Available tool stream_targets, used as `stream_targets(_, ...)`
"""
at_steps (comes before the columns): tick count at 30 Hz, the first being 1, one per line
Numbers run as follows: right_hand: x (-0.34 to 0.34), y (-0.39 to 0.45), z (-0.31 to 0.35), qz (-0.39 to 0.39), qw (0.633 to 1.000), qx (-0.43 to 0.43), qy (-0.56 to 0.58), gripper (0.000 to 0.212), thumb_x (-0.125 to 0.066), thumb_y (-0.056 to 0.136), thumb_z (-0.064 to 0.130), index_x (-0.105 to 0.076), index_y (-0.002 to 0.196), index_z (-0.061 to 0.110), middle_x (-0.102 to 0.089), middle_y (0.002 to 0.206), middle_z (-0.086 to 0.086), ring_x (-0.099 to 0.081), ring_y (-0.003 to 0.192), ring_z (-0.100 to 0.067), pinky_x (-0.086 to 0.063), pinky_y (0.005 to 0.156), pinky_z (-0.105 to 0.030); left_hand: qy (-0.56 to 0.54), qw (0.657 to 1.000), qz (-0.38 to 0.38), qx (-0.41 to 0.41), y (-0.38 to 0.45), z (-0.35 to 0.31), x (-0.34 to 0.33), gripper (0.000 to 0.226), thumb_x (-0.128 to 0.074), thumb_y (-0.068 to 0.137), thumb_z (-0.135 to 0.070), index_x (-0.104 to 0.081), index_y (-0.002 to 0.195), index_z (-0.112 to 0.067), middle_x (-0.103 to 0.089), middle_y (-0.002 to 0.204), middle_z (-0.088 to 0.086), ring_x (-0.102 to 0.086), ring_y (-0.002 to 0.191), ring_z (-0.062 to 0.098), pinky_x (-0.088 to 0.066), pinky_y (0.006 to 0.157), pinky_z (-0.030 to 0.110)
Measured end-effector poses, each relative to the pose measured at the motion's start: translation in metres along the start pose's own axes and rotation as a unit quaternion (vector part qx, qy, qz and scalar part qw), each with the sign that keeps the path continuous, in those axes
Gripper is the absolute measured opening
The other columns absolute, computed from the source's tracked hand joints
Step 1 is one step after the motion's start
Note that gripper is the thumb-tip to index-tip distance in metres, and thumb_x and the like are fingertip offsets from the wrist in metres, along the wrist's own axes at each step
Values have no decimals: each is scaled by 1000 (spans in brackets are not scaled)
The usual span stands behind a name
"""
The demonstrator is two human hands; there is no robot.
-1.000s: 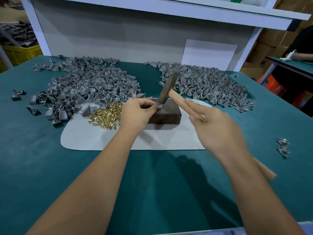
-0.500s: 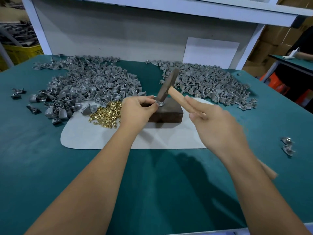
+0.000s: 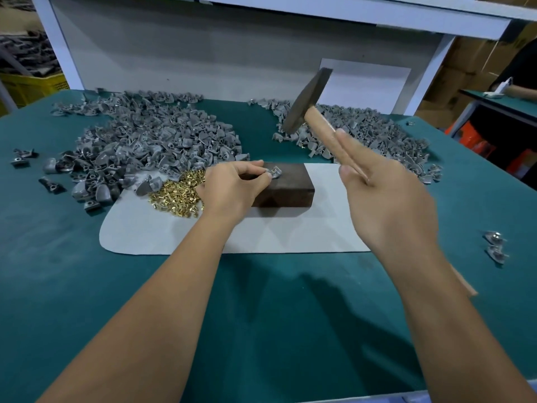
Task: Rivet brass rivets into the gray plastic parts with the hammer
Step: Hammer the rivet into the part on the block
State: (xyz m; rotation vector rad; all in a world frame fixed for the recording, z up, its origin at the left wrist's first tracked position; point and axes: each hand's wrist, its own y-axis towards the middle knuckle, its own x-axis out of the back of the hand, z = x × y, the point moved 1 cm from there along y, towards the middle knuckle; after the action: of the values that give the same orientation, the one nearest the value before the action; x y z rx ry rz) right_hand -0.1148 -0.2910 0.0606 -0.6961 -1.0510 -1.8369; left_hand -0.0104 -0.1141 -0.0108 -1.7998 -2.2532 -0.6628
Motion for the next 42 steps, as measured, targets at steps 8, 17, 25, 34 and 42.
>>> stream_targets(8, 1, 5, 3, 30, 997, 19, -64, 43, -42, 97, 42, -30, 127, 69, -63, 89, 11, -55, 73, -20, -39, 64, -33, -25, 1000, 0, -9, 1, 1, 0, 16, -77, 81, -38, -69, 67, -42, -66, 91, -30, -55, 119, 2, -25, 108, 40)
stream_targets(17, -2, -2, 3, 71, 994, 17, -86, 42, -42, 96, 42, -32, 127, 68, -62, 93, 9, -52, 75, -21, -37, 65, -31, -44, 999, 4, -12, 0, 0, -1, 19, -78, 80, -35, -69, 65, -41, -68, 91, -28, -59, 111, 2, -28, 107, 40)
stream_targets(25, -2, 0, 6, 71, 992, 42, -100, 43, -41, 97, 38, -34, 131, 64, -60, 89, 9, -51, 75, -19, -36, 64, -31, -25, 1000, -10, -8, -2, 0, -1, 20, -77, 80, -38, -68, 63, -43, -66, 85, -31, -57, 110, -2, -22, 94, 34)
stream_targets(34, -3, 0, 5, 58, 993, 53, -88, 44, -43, 96, 39, -32, 129, 66, -57, 87, 9, -44, 71, -17, -33, 64, -29, -39, 999, -2, -8, -2, -3, -1, 16, -77, 81, -34, -70, 68, -40, -71, 101, -25, -57, 107, -1, -22, 99, 33)
stream_targets(42, -6, 28, -5, 6, 998, -19, 54, 19, -47, 93, 37, -60, 107, 34, -61, 78, 13, -57, 71, -20, -41, 58, -32, -14, 1000, 9, -3, -2, -2, 2, 16, -75, 82, -41, -68, 68, -43, -66, 97, -31, -54, 112, 0, -24, 103, 38)
